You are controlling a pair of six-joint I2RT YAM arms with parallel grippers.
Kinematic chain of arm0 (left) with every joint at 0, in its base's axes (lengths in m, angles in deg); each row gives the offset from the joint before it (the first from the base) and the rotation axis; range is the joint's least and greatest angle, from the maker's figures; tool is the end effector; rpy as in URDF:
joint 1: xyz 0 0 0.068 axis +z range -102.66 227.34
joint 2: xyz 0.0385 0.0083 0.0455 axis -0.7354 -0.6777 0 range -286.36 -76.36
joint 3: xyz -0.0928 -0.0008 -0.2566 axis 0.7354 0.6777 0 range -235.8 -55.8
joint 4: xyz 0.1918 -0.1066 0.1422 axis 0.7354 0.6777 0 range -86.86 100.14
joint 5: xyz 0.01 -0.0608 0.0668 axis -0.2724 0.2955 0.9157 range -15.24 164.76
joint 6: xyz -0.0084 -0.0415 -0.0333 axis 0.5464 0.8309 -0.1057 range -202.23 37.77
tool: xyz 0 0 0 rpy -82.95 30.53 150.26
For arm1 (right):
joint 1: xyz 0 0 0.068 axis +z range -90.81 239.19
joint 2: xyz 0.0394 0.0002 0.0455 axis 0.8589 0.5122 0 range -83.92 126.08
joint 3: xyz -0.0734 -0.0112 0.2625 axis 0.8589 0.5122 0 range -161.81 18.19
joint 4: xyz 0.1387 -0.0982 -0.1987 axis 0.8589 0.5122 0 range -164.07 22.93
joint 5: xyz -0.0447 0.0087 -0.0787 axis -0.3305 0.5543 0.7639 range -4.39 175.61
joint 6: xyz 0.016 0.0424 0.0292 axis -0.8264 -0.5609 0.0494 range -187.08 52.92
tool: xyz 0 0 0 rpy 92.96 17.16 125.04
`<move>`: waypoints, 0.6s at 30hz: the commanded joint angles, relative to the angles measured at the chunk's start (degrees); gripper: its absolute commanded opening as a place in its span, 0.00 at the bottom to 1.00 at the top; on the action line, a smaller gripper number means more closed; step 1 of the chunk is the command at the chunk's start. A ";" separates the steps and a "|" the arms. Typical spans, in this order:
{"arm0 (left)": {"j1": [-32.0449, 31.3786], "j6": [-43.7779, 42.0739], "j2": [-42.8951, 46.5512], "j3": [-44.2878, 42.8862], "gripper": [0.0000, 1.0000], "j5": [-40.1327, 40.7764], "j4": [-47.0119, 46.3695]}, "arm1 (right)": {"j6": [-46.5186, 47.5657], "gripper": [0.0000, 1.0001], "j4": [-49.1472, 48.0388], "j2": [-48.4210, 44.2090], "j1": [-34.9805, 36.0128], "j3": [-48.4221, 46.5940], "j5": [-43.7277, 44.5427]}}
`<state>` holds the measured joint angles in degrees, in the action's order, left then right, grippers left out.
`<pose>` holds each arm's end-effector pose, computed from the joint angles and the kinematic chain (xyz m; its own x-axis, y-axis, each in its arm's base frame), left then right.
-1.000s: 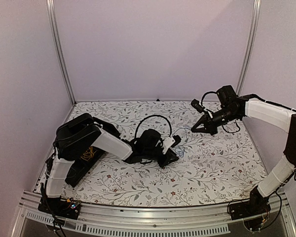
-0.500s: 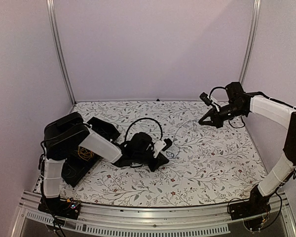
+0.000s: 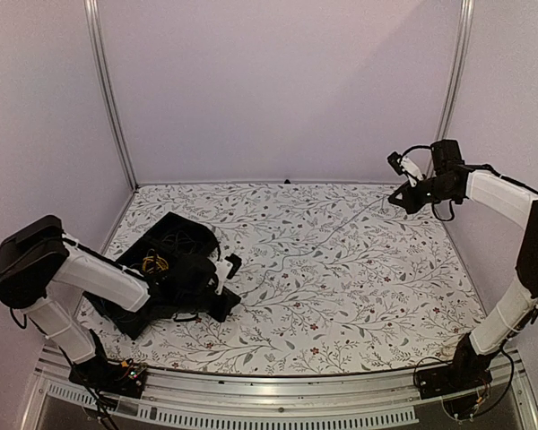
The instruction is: Untangle the cables
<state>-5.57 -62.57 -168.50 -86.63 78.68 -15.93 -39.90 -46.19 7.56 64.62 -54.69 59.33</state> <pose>0.1716 -0.2227 0.1176 -0.6392 0.2890 -0.7126 0.5843 0.7850 -0.2058 0.3480 0.0490 0.2793 -0.4650 -0.4555 -0.7591 -0.6752 0.7371 -0.0287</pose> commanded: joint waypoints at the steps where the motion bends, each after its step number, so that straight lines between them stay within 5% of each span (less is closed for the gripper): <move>1: 1.17 6.78 4.28 4.02 0.00 5.81 4.33 | -2.77 0.00 -3.16 1.07 -0.62 -0.11 6.74; 11: 2.36 17.49 13.76 12.21 0.00 10.30 9.46 | -5.76 0.00 -4.08 1.83 -4.91 0.01 9.76; 18: 2.81 17.43 15.23 13.04 0.00 9.69 9.46 | -5.70 0.00 -3.39 1.88 -5.00 0.36 6.22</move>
<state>-3.95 -46.11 -153.51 -74.68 86.38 -11.08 -44.79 -47.75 9.31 61.69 -54.28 65.43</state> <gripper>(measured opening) 0.001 0.020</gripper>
